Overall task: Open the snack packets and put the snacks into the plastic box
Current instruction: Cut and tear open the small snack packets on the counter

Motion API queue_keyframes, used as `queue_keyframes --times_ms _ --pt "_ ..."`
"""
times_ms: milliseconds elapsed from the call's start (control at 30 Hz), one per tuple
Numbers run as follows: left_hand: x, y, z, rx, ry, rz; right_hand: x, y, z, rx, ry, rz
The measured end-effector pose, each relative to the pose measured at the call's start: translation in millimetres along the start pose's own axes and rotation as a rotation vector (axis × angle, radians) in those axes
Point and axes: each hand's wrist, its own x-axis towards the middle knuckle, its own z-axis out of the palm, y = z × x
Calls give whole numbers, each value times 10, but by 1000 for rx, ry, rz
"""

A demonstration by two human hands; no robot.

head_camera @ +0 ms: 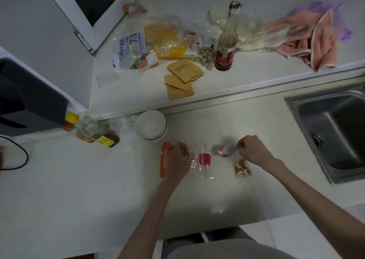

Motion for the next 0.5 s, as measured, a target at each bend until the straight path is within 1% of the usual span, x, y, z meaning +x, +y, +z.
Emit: queue_keyframes --times_ms 67,100,200,267,500 --pt "-53 -137 -44 -77 -19 -104 34 54 131 -2 -14 14" --pt "-85 -205 -73 -89 -39 -124 50 69 199 -8 -20 18" --pt "-126 -397 -178 6 -80 -176 102 60 395 -48 -34 14" --pt "-108 -530 -226 37 -69 -233 132 40 510 -64 -38 3" --pt "4 -879 -311 33 -69 -364 240 -82 700 -53 -81 -26"
